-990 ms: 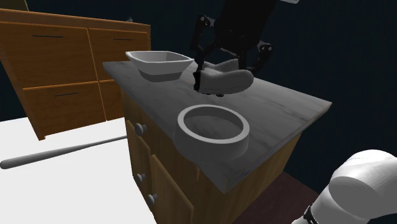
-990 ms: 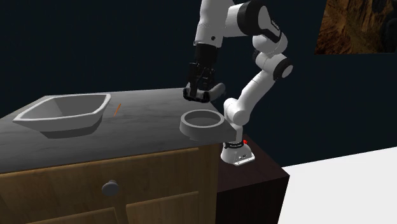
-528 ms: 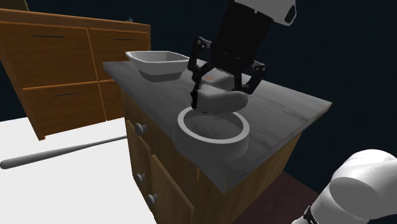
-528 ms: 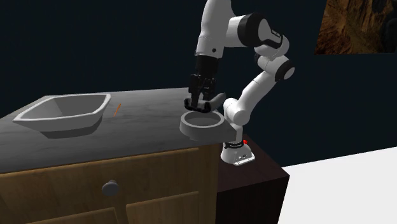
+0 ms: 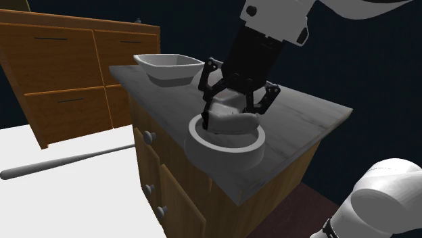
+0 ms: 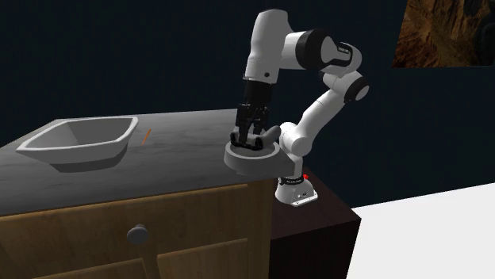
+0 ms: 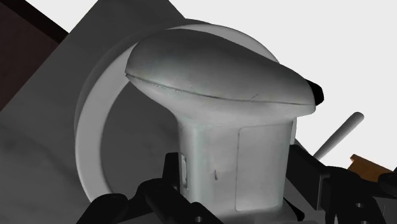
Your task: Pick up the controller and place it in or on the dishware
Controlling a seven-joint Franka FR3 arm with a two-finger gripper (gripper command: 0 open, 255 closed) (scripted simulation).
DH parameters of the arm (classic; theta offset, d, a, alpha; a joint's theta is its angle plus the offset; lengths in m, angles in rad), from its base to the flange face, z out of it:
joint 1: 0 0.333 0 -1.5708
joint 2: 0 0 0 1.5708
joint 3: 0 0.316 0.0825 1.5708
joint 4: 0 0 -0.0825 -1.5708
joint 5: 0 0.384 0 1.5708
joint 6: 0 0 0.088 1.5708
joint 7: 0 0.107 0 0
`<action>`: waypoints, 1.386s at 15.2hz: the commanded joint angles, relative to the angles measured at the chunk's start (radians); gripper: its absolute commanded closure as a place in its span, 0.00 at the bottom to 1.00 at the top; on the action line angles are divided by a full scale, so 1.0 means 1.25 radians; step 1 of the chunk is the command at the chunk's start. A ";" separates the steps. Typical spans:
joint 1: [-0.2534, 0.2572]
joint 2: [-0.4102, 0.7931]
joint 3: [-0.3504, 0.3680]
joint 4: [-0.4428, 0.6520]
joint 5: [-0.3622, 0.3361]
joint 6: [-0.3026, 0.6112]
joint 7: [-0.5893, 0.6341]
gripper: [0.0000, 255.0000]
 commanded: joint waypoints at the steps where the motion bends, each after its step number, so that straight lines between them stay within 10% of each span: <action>1: 0.000 -0.001 0.000 -0.001 0.000 0.001 0.000 1.00; 4: 0.000 -0.001 0.000 -0.001 0.001 0.001 0.000 1.00; 5: 0.000 -0.001 0.000 -0.001 0.001 0.001 0.000 0.00; 21: -0.003 0.010 -0.036 0.098 -0.023 -0.093 0.011 0.00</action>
